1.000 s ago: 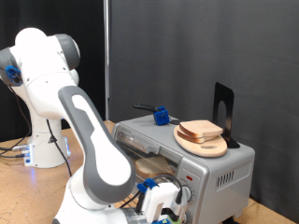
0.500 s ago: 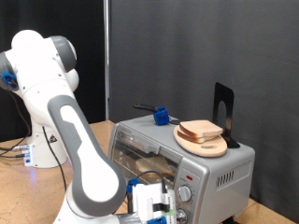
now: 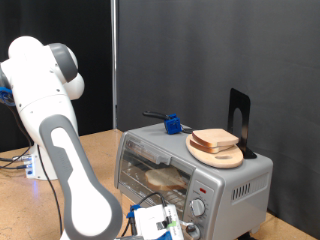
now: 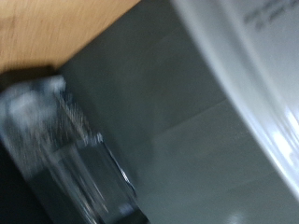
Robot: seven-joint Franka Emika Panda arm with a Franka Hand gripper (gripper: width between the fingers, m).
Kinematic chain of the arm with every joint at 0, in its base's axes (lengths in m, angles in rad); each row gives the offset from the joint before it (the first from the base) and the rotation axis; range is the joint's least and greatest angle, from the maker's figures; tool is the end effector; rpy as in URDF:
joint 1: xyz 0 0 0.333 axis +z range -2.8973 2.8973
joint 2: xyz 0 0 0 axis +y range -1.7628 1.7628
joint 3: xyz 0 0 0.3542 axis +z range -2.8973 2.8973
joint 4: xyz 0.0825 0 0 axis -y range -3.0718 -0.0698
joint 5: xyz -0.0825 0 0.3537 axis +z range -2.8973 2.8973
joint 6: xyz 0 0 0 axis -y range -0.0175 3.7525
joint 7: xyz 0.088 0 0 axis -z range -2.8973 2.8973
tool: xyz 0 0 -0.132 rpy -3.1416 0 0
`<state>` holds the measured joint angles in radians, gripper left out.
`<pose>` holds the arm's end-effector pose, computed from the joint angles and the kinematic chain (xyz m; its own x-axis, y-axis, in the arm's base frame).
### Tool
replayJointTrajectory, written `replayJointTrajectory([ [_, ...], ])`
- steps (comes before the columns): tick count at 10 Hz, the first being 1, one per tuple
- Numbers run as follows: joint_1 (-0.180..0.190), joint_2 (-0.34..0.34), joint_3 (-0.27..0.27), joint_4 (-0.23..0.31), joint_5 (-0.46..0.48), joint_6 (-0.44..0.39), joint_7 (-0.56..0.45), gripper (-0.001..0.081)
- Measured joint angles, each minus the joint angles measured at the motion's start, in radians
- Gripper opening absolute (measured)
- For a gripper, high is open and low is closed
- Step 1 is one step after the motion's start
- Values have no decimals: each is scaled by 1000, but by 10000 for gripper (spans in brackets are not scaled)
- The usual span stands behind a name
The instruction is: Make a piece of toast with the oven
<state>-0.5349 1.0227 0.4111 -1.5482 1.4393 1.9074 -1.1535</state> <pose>0.6916 -0.0482 0.1529 0.9031 -0.3808 0.1985 0.1821 -0.0790 -0.9801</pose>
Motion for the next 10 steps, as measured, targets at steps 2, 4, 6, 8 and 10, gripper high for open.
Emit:
replayJointTrajectory([
  [2, 8, -39, -23, -20, -67, 0, 255, 682],
  [4, 7, -31, -21, -20, -64, 0, 214, 682],
  [6, -8, -21, 0, -22, 23, -3, 5, 682],
  [8, -41, 8, 34, -24, 106, -28, -230, 682],
  [10, -32, 6, 24, -23, 63, -8, -106, 682],
])
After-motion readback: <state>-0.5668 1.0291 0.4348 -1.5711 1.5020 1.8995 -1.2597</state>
